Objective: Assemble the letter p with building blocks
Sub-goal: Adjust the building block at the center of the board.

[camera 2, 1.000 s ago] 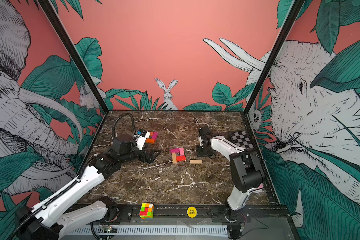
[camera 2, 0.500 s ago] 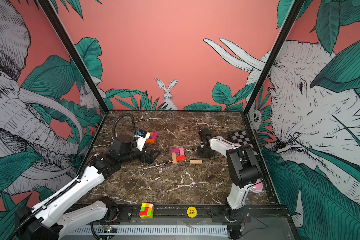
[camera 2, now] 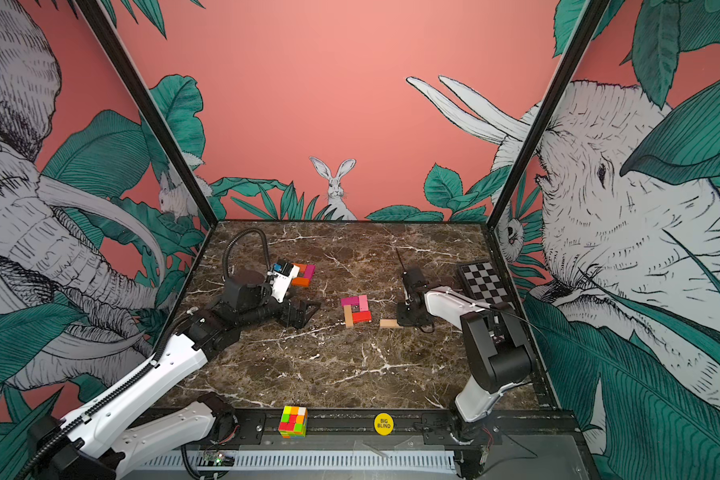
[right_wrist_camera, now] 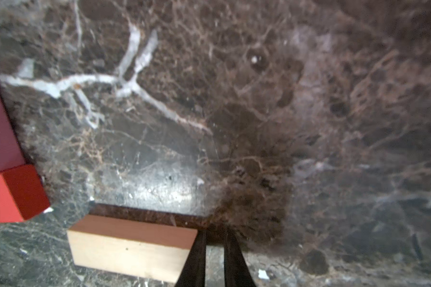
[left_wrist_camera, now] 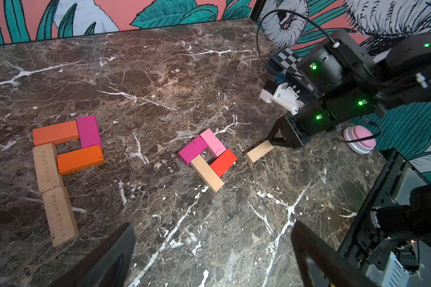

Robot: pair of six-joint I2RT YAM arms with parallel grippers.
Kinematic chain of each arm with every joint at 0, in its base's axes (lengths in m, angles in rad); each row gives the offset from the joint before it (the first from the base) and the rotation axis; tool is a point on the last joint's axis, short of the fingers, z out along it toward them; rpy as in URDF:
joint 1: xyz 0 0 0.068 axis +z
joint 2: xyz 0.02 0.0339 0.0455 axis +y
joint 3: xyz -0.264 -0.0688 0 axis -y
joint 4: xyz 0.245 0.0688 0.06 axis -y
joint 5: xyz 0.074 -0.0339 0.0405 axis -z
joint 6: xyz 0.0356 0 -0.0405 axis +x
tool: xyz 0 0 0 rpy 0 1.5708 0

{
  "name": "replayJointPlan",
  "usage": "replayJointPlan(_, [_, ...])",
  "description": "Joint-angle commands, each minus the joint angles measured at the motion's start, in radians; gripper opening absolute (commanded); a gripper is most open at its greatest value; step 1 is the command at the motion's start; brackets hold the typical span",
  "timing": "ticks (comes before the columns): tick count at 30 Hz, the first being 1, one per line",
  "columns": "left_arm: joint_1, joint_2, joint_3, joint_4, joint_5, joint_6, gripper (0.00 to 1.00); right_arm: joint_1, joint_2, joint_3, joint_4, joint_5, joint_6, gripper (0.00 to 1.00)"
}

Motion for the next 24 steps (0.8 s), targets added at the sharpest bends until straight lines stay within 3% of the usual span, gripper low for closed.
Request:
replayJointPlan(1, [0.005, -0.027, -0.015, 0.0, 0.013, 0.004, 0.99, -0.011, -0.022, 0.002, -0.052, 0.031, 0.016, 0.19])
replayJointPlan(12, [0.005, -0.043, -0.029, 0.007, 0.014, -0.012, 1.0, -0.013, 0.091, 0.152, -0.062, 0.024, 0.013, 0.22])
replayJointPlan(24, [0.005, -0.039, -0.028, 0.006, 0.012, -0.015, 0.99, 0.007, 0.107, 0.117, -0.038, -0.006, 0.008, 0.26])
